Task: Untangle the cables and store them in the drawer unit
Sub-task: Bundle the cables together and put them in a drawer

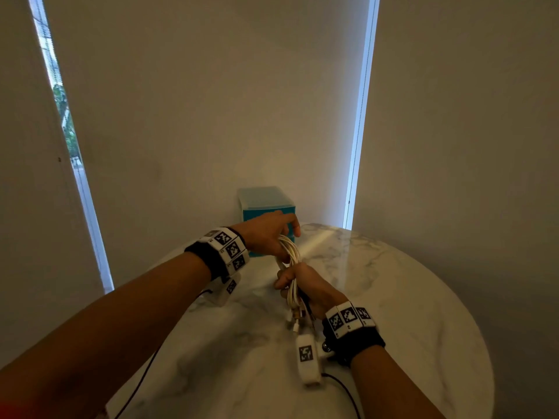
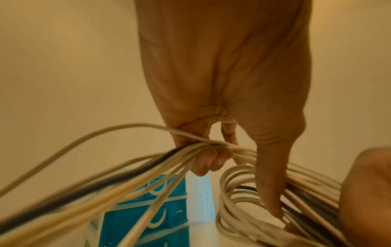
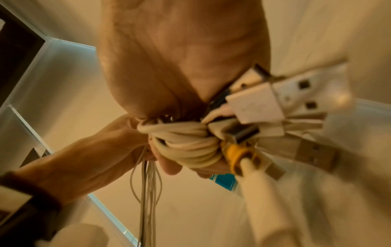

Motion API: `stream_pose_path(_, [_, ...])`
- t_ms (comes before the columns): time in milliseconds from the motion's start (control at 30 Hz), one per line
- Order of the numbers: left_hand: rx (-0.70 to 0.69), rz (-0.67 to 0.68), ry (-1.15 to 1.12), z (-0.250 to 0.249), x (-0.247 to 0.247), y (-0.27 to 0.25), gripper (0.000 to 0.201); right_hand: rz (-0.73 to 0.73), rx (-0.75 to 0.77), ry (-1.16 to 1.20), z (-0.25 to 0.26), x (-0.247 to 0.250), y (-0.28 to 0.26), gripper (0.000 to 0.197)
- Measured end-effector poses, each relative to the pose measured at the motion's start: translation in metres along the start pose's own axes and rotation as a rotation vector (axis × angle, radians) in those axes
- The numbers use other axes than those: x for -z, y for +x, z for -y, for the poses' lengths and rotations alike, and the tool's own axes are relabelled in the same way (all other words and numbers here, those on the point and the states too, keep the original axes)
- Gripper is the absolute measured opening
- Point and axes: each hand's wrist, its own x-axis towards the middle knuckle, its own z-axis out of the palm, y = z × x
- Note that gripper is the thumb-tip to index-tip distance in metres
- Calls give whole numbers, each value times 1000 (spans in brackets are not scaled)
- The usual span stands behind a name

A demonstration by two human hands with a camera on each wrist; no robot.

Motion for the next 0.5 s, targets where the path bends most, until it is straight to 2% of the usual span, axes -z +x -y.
stream_pose_path(67, [-11,-18,48,-1,-4,4,59,-35,25,-30,1,-1,0,27])
stream_pose_path(200, [-42,43,183,-6,-7,10,52,-34,82,-20,1,-3,1,17])
stream_pose_path(333, [-107,-112,327,-12,-9,18,17,-62,207,-99,3,-1,4,23])
stream_pose_path(367, [-117,-158,320,-13,-10,21,10,-86,240,-145,4,0,3,21])
stream_pose_path(433, [-128,-211,193,-16,-13,27,9,-132,311,-188,6,6,3,16])
stream_pose_path(500, [-156,-220,3,-26,-13,31,25,-162,383,-181,5,13,2,10])
